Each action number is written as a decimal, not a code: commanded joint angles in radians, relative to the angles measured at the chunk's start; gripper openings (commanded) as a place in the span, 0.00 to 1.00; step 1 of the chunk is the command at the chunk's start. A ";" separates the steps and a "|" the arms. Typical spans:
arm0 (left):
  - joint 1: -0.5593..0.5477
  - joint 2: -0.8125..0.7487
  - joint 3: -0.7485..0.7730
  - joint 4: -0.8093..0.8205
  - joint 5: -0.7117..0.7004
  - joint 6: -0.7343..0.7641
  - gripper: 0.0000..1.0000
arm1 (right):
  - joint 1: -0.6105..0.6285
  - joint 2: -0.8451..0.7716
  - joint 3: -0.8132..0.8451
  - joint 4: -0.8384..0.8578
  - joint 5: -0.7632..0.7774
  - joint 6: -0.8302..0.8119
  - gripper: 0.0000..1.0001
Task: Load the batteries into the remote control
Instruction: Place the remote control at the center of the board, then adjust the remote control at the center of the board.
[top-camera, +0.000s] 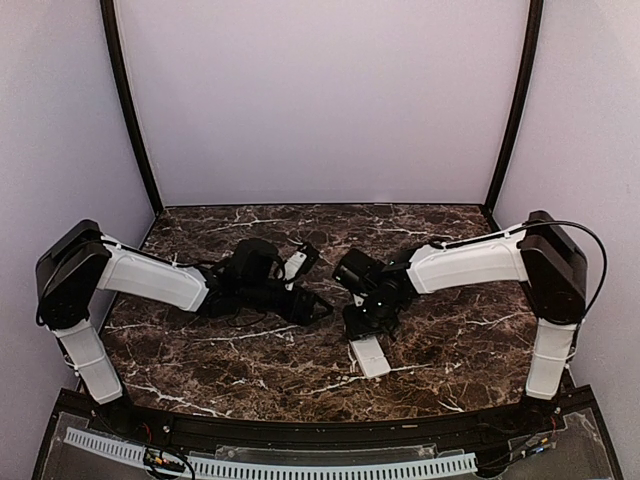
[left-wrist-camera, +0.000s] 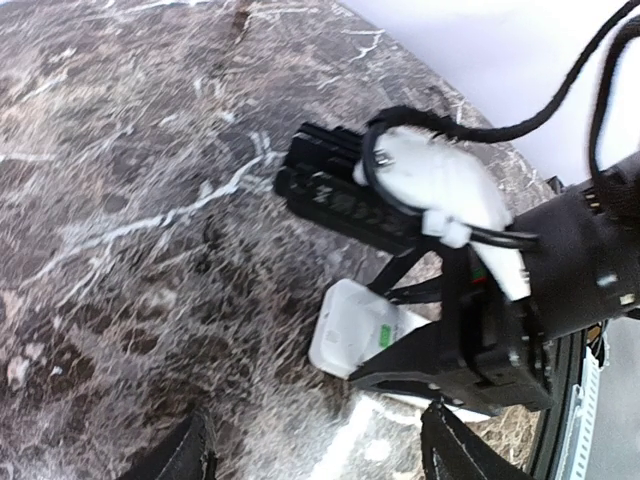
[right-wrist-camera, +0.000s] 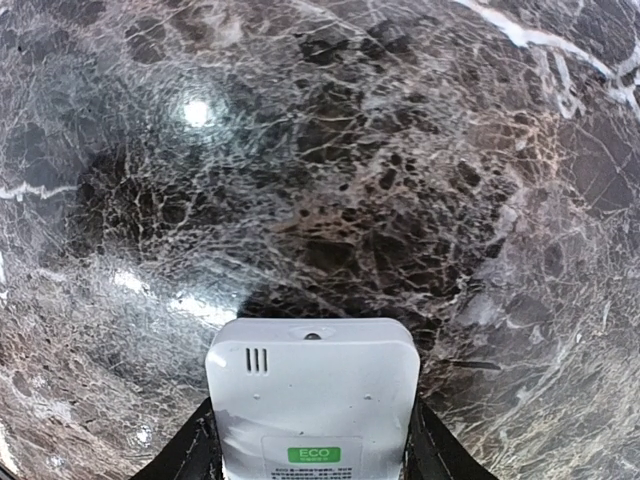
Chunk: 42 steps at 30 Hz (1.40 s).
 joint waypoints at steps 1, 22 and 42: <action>0.006 -0.003 0.026 -0.101 -0.050 0.004 0.69 | 0.030 0.035 0.061 -0.058 0.024 -0.025 0.38; 0.006 0.142 0.190 -0.236 -0.083 0.071 0.49 | 0.041 -0.199 0.015 -0.221 0.058 0.091 0.35; 0.000 0.301 0.345 -0.334 -0.057 0.095 0.17 | 0.242 -0.141 -0.153 -0.285 -0.086 0.380 0.00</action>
